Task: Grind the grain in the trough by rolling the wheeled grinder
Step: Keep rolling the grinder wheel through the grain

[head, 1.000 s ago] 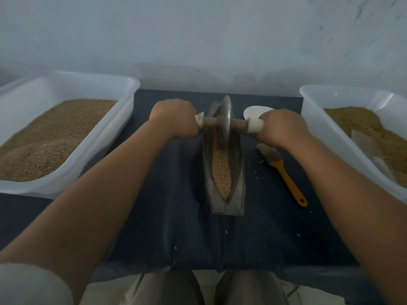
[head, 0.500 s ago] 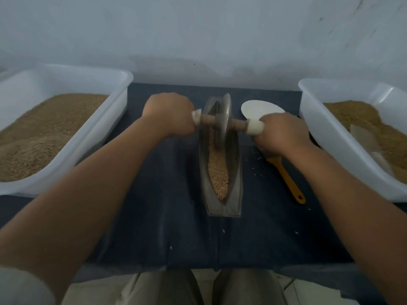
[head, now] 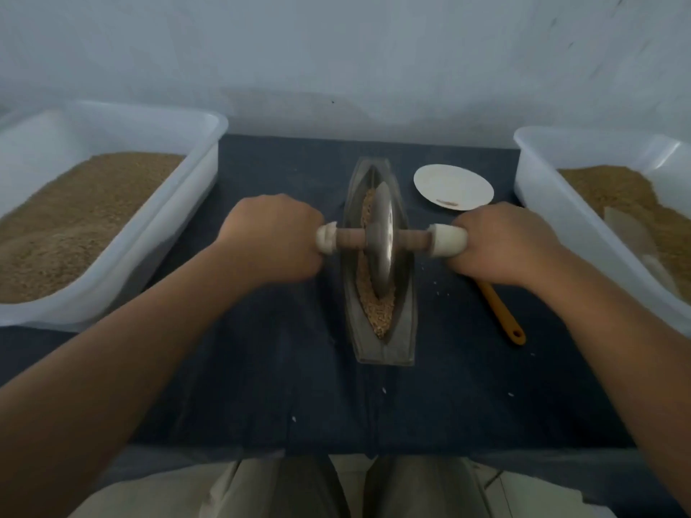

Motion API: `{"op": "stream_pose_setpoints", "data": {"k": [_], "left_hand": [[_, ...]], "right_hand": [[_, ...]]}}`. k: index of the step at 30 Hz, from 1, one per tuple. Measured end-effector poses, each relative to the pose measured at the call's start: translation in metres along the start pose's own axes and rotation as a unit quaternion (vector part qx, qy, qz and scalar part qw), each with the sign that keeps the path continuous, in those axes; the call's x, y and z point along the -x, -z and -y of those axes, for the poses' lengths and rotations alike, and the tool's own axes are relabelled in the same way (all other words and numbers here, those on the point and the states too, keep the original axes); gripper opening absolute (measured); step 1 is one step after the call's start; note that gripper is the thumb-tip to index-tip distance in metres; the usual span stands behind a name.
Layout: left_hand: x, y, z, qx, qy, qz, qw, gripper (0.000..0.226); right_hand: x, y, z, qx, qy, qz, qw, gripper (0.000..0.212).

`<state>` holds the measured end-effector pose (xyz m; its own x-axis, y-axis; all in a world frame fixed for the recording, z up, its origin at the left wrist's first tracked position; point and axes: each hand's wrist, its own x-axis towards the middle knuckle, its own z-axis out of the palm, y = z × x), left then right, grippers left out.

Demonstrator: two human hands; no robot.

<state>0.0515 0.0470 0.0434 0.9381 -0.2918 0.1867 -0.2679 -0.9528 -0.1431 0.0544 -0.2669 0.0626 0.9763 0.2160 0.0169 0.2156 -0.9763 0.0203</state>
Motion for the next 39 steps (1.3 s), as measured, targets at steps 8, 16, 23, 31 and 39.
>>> {"op": "stream_pose_setpoints", "data": {"k": [8,16,23,31,39], "left_hand": [[-0.07,0.01,0.002,0.002,0.023,0.002,1.0,0.025],[0.018,0.001,0.003,-0.013,-0.038,-0.044,0.998,0.027],[-0.073,-0.003,0.005,0.024,0.045,-0.021,0.998,0.041],[0.016,-0.007,0.004,0.008,-0.014,-0.051,0.999,0.029],[-0.045,-0.006,0.006,0.034,0.042,0.016,0.998,0.031]], "right_hand": [[-0.051,-0.002,0.004,0.009,-0.046,-0.057,0.997,0.028],[0.024,0.01,0.002,-0.053,0.043,0.07,0.995,0.033],[-0.06,-0.002,0.006,0.029,-0.053,-0.099,0.993,0.024],[0.009,0.012,0.002,-0.005,0.019,0.046,0.999,0.025],[-0.04,-0.003,0.001,0.032,-0.017,-0.095,0.995,0.024]]}}
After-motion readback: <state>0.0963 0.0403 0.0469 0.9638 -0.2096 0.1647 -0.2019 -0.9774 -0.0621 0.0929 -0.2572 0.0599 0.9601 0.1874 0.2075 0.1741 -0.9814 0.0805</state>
